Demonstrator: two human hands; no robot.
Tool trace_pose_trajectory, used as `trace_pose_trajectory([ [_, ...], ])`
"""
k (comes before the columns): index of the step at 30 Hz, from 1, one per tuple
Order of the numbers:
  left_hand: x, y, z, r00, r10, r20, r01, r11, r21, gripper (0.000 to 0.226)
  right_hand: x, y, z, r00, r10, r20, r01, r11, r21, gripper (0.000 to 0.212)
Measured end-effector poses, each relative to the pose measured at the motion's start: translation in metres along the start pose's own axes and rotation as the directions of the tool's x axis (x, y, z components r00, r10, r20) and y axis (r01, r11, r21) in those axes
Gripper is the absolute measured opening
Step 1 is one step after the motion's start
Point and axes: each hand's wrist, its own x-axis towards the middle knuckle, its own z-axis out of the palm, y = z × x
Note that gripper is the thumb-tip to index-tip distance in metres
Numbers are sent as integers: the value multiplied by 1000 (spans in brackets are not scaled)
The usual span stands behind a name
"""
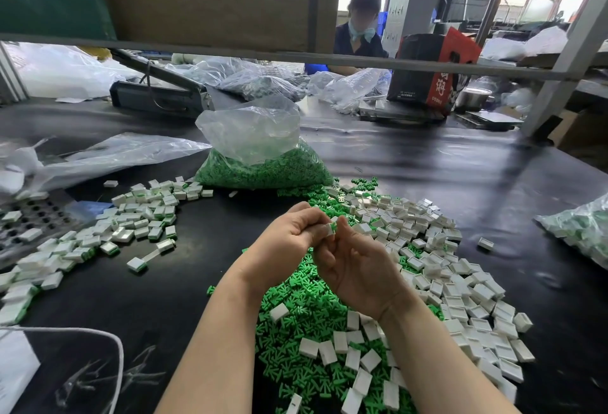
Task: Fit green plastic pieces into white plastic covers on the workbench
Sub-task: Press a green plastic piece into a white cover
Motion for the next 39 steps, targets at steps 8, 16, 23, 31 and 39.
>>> trace_pose_trajectory([
  [8, 0, 2, -1, 1000, 10, -5, -10, 1000, -18, 18, 1, -1, -3, 998, -7, 67, 7, 1000, 1, 31],
  [16, -1, 2, -3, 1000, -4, -9, 3, 999, -37, 17, 1, 2, -3, 997, -29, 69, 29, 1000, 0, 32],
  [23, -2, 4, -1, 1000, -11, -4, 11, 1000, -10, 21, -1, -2, 1, 1000, 6, 7, -6, 1000, -26, 45],
  [31, -1, 5, -1, 1000, 6, -17, -7, 1000, -19, 20, 3, 2, -3, 999, -41, 35, 39, 998, 55, 36],
  [39, 1, 4, -1, 1000, 11, -20, -12, 999, -51, 18, 2, 4, -5, 996, -78, 47, 77, 997, 11, 31],
])
